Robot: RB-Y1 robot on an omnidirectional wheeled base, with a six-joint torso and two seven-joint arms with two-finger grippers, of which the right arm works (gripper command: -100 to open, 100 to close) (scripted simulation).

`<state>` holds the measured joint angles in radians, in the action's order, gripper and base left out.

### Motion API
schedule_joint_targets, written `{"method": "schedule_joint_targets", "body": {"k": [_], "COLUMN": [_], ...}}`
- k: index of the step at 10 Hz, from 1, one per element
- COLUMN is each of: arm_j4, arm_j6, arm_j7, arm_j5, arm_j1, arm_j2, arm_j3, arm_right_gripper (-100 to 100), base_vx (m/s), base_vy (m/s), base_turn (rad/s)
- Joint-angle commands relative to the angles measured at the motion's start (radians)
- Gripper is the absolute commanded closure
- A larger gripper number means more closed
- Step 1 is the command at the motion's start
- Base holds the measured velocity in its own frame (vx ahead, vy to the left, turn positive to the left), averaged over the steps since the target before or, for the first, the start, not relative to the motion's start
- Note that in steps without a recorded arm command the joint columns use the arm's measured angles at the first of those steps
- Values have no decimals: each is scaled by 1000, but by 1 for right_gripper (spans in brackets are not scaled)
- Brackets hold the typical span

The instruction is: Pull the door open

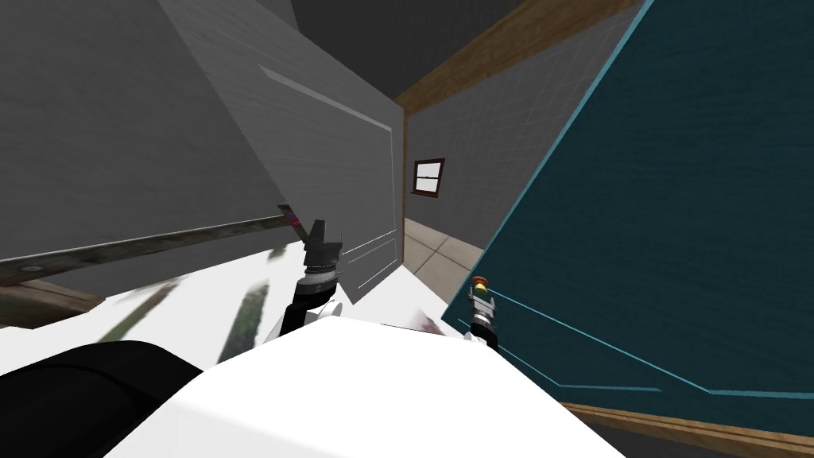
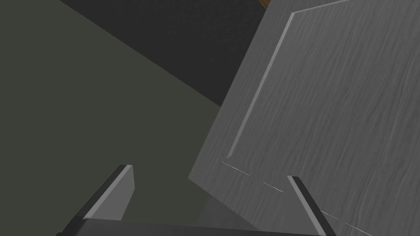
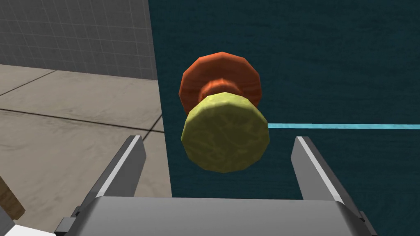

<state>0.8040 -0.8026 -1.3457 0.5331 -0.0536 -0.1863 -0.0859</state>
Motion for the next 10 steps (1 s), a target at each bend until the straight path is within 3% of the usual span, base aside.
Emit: {"method": "schedule_joint_targets", "body": {"k": [1, 2, 3, 4, 9, 10], "arm_j4": [-13, -17, -4, -4, -4, 0], "arm_j6": [-7, -9, -1, -1, -1, -1], "arm_j7": [-29, -41, -27, -27, -27, -52], "arm_j5": [6, 8, 6, 6, 6, -2], "arm_j1": [-7, -11, -12, -12, -12, -23], "arm_j2": [-26, -37, -27, -27, -27, -41], "arm_j3": [-7, -10, -8, -8, -8, 12], "arm_right_gripper": [-100, -100, -100, 100, 100, 100], "base_vx": [176, 154, 69, -6, -14, -98], "base_vy": [-39, -32, -14, -6, 1, 6], "base_turn": [100, 69, 11, -33, 3, 116]}}
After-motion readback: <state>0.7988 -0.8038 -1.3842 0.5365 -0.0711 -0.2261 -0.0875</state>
